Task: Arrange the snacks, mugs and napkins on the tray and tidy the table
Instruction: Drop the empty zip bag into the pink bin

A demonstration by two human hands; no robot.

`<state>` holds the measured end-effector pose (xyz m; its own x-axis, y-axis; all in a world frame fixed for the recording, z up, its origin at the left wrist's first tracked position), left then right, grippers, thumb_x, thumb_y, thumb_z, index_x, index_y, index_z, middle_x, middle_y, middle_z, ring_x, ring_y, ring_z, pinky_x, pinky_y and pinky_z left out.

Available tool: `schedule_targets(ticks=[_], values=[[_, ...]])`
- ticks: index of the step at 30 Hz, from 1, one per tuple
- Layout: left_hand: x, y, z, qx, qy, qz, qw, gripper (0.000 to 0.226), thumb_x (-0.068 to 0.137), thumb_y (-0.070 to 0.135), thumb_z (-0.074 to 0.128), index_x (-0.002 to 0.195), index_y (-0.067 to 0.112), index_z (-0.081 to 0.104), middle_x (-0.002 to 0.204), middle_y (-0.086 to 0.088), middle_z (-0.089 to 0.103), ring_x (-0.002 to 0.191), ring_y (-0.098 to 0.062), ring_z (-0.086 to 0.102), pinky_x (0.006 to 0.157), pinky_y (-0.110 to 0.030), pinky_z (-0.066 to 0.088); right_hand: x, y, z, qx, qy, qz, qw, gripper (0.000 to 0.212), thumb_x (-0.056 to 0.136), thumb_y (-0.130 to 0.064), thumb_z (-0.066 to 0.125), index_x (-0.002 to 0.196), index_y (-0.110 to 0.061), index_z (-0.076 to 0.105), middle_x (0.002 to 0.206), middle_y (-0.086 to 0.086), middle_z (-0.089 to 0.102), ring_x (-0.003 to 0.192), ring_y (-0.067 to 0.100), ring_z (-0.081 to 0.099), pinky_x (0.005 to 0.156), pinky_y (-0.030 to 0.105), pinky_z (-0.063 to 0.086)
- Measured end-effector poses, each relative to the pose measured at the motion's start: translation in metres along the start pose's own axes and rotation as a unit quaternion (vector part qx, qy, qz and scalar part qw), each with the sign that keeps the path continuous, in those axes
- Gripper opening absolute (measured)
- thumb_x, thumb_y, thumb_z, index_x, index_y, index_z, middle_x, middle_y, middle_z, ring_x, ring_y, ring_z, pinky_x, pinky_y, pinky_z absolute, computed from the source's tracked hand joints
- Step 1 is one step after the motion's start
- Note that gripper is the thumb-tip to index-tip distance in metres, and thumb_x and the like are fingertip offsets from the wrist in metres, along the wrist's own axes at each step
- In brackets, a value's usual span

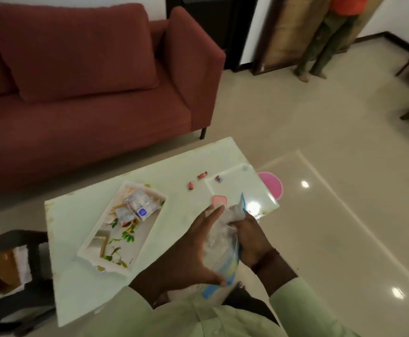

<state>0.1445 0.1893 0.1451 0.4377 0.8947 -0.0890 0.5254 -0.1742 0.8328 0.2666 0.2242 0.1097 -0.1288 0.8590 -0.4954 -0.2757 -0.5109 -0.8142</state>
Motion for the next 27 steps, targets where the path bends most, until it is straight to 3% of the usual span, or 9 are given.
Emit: schedule_targets(ticks=[2, 4, 8, 10, 12, 15, 19, 24, 27], values=[[0.032, 0.033, 0.008, 0.047, 0.054, 0.076, 0.995, 0.103, 0.058, 0.045, 0.088, 0.147, 0.034, 0.036, 0.153, 0.012, 0.035, 0.141, 0.006, 0.026, 0.112, -0.018, 0.03, -0.004, -0.006, -0.032, 0.021, 0.012, 0.023, 0.999, 0.023, 0.089, -0.003, 0.049, 0.09, -0.013, 0.07, 0.084, 0.009, 0.069, 0.08, 0.025, 0.066, 0.073, 0.037, 0.054], [0.066, 0.058, 0.02, 0.048, 0.105, 0.118, 0.986, 0.057, 0.07, 0.021, 0.083, 0.122, 0.01, 0.065, 0.126, -0.004, 0.064, 0.122, -0.008, 0.054, 0.101, -0.027, 0.048, -0.008, -0.013, -0.071, 0.0, 0.027, 0.036, 0.999, 0.02, 0.094, -0.003, 0.049, 0.1, -0.012, 0.065, 0.091, 0.007, 0.07, 0.083, 0.023, 0.066, 0.075, 0.037, 0.055], [0.132, 0.087, 0.07, 0.081, 0.049, 0.111, 0.989, 0.012, 0.083, 0.012, 0.068, 0.09, 0.005, 0.074, 0.09, -0.011, 0.073, 0.083, -0.019, 0.069, 0.079, -0.024, 0.055, -0.011, -0.038, -0.139, 0.039, 0.034, -0.011, 0.999, 0.017, 0.095, -0.011, 0.049, 0.102, -0.013, 0.065, 0.093, 0.006, 0.072, 0.081, 0.018, 0.071, 0.072, 0.033, 0.06], [0.163, 0.097, 0.092, 0.122, 0.079, 0.119, 0.982, 0.015, 0.085, 0.014, 0.064, 0.076, 0.003, 0.068, 0.074, -0.012, 0.068, 0.067, -0.021, 0.064, 0.063, -0.031, 0.054, -0.011, -0.052, -0.179, 0.048, 0.044, -0.019, 0.998, 0.029, 0.1, -0.01, 0.042, 0.119, -0.022, 0.06, 0.108, 0.01, 0.068, 0.097, 0.024, 0.068, 0.09, 0.043, 0.056], [0.189, 0.099, 0.112, 0.164, 0.112, 0.097, 0.975, 0.022, 0.089, 0.022, 0.06, 0.072, 0.009, 0.059, 0.068, -0.004, 0.058, 0.062, -0.015, 0.055, 0.058, -0.024, 0.042, -0.011, -0.067, -0.209, 0.007, 0.025, -0.037, 0.999, 0.041, 0.1, -0.008, 0.043, 0.132, -0.032, 0.051, 0.124, 0.006, 0.065, 0.113, 0.027, 0.064, 0.101, 0.045, 0.051], [0.218, 0.082, 0.147, 0.051, 0.105, -0.036, 0.992, 0.022, 0.085, 0.027, 0.065, 0.075, 0.016, 0.049, 0.07, 0.006, 0.05, 0.061, -0.009, 0.047, 0.06, -0.025, 0.043, -0.008, -0.084, -0.233, -0.112, -0.033, -0.059, 0.991, 0.053, 0.094, -0.014, 0.064, 0.14, -0.032, 0.048, 0.133, -0.003, 0.061, 0.122, 0.016, 0.06, 0.103, 0.035, 0.05], [0.254, 0.077, 0.187, -0.025, 0.03, -0.091, 0.995, 0.013, 0.078, 0.028, 0.067, 0.084, 0.026, 0.057, 0.078, 0.01, 0.062, 0.075, -0.01, 0.062, 0.068, -0.025, 0.055, 0.021, -0.107, -0.274, -0.213, 0.001, -0.06, 0.975, 0.04, 0.09, -0.005, 0.067, 0.128, -0.019, 0.065, 0.122, 0.004, 0.069, 0.113, 0.023, 0.065, 0.1, 0.037, 0.053], [0.302, 0.052, 0.214, -0.24, -0.105, -0.13, 0.956, 0.043, 0.075, 0.033, 0.075, 0.114, 0.038, 0.058, 0.113, 0.015, 0.067, 0.107, -0.003, 0.064, 0.087, -0.022, 0.054, 0.084, -0.121, -0.337, -0.219, 0.052, -0.024, 0.974, 0.034, 0.095, 0.006, 0.052, 0.12, -0.009, 0.07, 0.115, 0.012, 0.072, 0.105, 0.024, 0.07, 0.089, 0.036, 0.058], [0.34, 0.031, 0.215, -0.274, -0.073, -0.172, 0.944, 0.036, 0.071, 0.034, 0.077, 0.104, 0.038, 0.063, 0.106, 0.011, 0.071, 0.095, -0.009, 0.07, 0.075, -0.024, 0.057, 0.123, -0.119, -0.36, -0.217, 0.081, -0.001, 0.973, 0.031, 0.098, 0.003, 0.048, 0.113, -0.011, 0.071, 0.103, 0.007, 0.073, 0.088, 0.014, 0.072, 0.07, 0.026, 0.058]])
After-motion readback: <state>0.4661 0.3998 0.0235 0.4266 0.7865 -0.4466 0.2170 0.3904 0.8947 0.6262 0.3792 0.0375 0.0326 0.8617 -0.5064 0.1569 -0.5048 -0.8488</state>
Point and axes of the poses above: each hand's wrist, its own x-axis towards the middle knuckle, its own z-axis out of the palm, y = z × x, the point moved 8 cm from there along x, towards the middle knuckle
